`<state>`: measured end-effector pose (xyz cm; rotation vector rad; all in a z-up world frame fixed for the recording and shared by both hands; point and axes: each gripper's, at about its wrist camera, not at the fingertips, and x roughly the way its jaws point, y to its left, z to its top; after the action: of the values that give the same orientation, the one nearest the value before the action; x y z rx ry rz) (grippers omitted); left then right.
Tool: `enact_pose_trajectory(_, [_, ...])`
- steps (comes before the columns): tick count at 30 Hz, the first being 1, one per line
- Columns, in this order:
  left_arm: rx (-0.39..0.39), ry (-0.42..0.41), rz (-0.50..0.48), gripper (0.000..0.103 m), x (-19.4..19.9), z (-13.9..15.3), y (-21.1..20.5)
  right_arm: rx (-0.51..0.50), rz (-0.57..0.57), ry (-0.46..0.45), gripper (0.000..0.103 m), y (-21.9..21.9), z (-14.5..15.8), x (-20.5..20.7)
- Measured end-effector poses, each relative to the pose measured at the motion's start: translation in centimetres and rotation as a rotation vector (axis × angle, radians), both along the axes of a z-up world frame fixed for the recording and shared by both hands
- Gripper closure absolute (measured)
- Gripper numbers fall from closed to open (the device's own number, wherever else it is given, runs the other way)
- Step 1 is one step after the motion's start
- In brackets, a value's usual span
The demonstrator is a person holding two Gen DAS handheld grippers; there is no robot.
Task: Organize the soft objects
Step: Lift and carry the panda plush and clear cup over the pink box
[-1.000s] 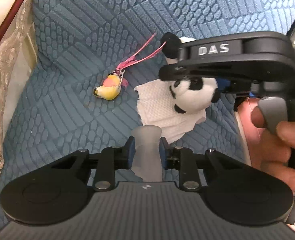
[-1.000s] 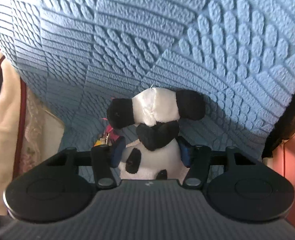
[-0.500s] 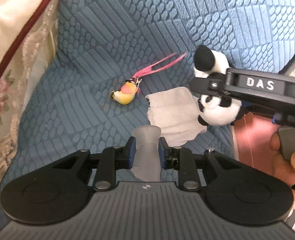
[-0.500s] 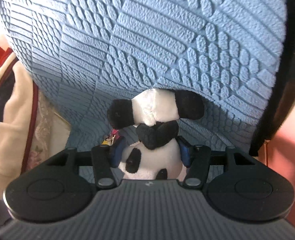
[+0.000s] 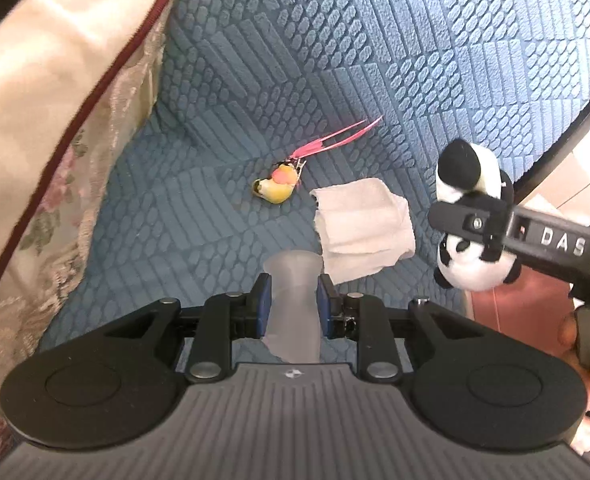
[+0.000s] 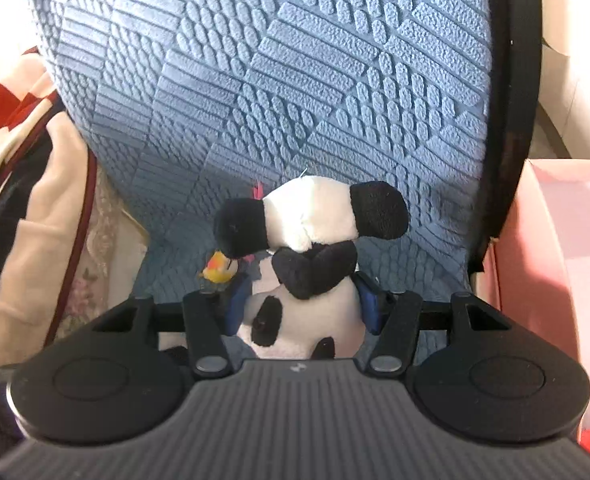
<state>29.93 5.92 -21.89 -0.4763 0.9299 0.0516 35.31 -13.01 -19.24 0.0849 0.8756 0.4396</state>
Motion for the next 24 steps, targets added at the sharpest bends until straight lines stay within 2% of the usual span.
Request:
enact_pose_trajectory(7, [0.025,-0.014,0.022,0.075,-2.0,0.6,0.5,-0.083,-0.006,-0.068,0.045,0.8,0.7,-2.0])
enact_pose_trajectory(16, [0.001,-0.025,0.040,0.075,-4.2,1.0,0.6,-0.108,0.001,-0.064,0.045,-0.2,1.8,-6.0])
enact_pose_trajectory(19, [0.016,-0.030,0.054,0.075,-4.9,1.2,0.6,-0.143,0.006,-0.075,0.045,-0.5,1.5,-7.4])
enact_pose_trajectory(24, [0.023,-0.047,0.055,0.075,-6.1,1.7,0.5,-0.134,0.019,-0.060,0.044,-1.0,1.3,-9.2])
